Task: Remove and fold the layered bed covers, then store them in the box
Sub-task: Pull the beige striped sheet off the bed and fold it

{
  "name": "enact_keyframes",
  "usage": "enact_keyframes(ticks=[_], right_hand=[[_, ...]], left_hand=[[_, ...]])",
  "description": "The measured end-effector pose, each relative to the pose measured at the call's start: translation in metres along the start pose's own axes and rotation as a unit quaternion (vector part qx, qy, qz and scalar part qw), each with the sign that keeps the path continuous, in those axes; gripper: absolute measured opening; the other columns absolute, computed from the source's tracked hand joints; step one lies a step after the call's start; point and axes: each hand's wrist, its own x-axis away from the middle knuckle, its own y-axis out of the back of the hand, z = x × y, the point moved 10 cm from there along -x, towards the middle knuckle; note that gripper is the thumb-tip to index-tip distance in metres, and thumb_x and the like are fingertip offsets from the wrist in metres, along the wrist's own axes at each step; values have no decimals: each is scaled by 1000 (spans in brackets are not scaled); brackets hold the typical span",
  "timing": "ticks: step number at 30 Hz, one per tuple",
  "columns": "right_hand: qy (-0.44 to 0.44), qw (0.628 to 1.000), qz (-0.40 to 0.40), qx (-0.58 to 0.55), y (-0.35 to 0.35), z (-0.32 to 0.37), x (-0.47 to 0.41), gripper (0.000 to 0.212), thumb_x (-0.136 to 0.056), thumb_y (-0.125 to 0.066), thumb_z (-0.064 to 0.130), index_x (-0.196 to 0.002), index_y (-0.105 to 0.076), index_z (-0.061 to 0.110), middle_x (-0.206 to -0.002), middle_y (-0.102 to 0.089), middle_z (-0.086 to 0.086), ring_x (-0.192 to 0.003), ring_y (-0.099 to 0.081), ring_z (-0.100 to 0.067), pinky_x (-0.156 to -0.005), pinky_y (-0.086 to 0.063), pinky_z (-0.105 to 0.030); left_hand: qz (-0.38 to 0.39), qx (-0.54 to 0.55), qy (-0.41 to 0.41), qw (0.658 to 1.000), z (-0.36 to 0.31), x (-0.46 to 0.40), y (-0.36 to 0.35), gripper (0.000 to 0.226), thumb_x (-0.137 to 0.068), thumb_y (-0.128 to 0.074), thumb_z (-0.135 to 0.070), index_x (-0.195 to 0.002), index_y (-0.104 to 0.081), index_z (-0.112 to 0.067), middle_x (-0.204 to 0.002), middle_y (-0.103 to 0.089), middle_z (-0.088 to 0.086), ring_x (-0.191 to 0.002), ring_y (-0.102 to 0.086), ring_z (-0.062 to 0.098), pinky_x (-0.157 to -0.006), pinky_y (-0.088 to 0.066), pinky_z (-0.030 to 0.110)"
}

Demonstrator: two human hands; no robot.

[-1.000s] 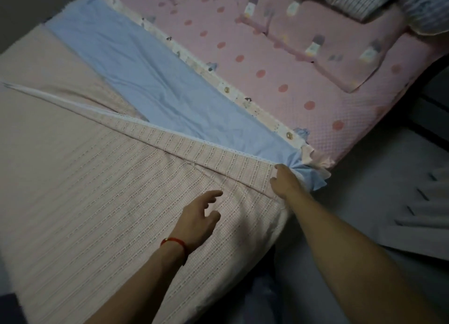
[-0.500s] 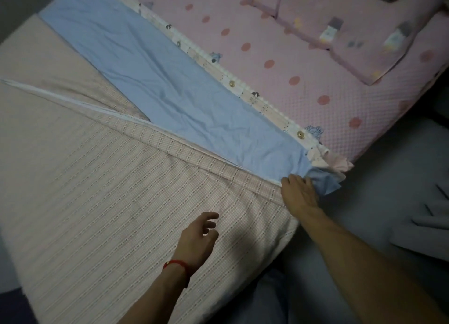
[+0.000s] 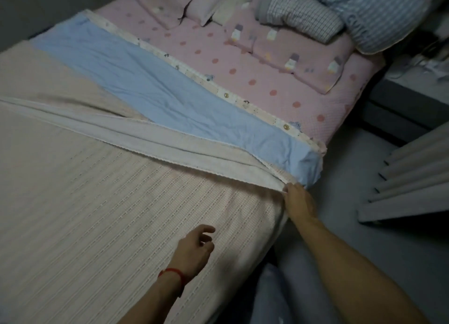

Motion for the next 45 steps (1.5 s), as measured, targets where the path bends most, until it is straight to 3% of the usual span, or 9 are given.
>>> enact_keyframes(ticks=[12,16,19,24,26,28,37,40,45], right_hand=[[4,993,113,15,-87,-32,-82,26,-94,-55,25,-117,-65,19,-126,-46,-9,-112,-57,-38,-99,-49,-48],[-50,990,111,-76,-115,-65,-87,31,-90,-53,42,-117,-41,34,-129,-53,-6,-120,-54,-35,-102,-46,-55],[-25,992,87,-83,-117,-69,-92,48,-95,-56,39,-139,-44,24,-141,-51,-10,-126,-53,-35,-105,-46,-53],[153,988,-19,-14,-101,-61,-73,29,-81,-80,11,-107,-66,7,-116,-65,-17,-89,-72,-33,-73,-63,-42],[203,977,-60,-30,-89,-63,-64,16,-104,-51,17,-114,-63,11,-116,-67,-13,-101,-71,-29,-87,-60,-38],[226,970,-81,-27,-78,-68,-58,48,-113,-27,30,-104,-71,14,-108,-69,-7,-102,-69,-26,-90,-57,-38],[297,936,-180,-46,-12,-50,-6,28,-102,-63,28,-78,-71,16,-72,-58,-3,-66,-58,-23,-60,-50,-38],[309,930,-198,-34,4,-31,28,30,-99,-66,32,-73,-65,17,-70,-54,-3,-60,-55,-23,-54,-49,-38],[268,941,-204,14,17,-10,88,17,-93,-64,31,-80,-58,20,-74,-53,-2,-58,-59,-20,-43,-45,-33]], left_hand=[[13,92,74,993,1,-107,-59,25,-93,-59,-8,-104,-70,-28,-96,-75,6,-77,-66,21,-71,-57,36],[18,169,112,979,-47,-174,-102,22,-94,-57,-4,-111,-68,-12,-93,-68,15,-78,-60,22,-73,-55,38],[22,87,85,992,-71,-214,-118,20,-93,-59,-15,-111,-67,-19,-92,-69,8,-80,-64,22,-83,-60,45],[-22,-107,-16,994,-106,-239,-104,34,-94,-64,-30,-126,-60,-18,-118,-61,7,-101,-63,24,-90,-55,40],[-26,-229,-99,968,-120,-244,-105,43,-91,-64,-26,-132,-56,-15,-131,-49,12,-111,-57,30,-93,-53,44],[-32,-334,-166,927,-131,-245,-111,40,-92,-61,-27,-130,-54,-16,-137,-41,13,-117,-51,34,-90,-53,48],[-47,-566,-321,758,-137,-214,-106,35,-81,-78,-26,-115,-70,-29,-144,-56,4,-139,-45,33,-110,-38,61],[-21,-563,-354,747,-125,-191,-99,27,-87,-70,-22,-112,-74,-32,-120,-70,-4,-121,-60,24,-105,-45,51],[-22,-550,-387,740,-104,-123,-81,7,-82,-71,-16,-81,-73,-22,-77,-65,-4,-66,-63,20,-59,-48,32]])
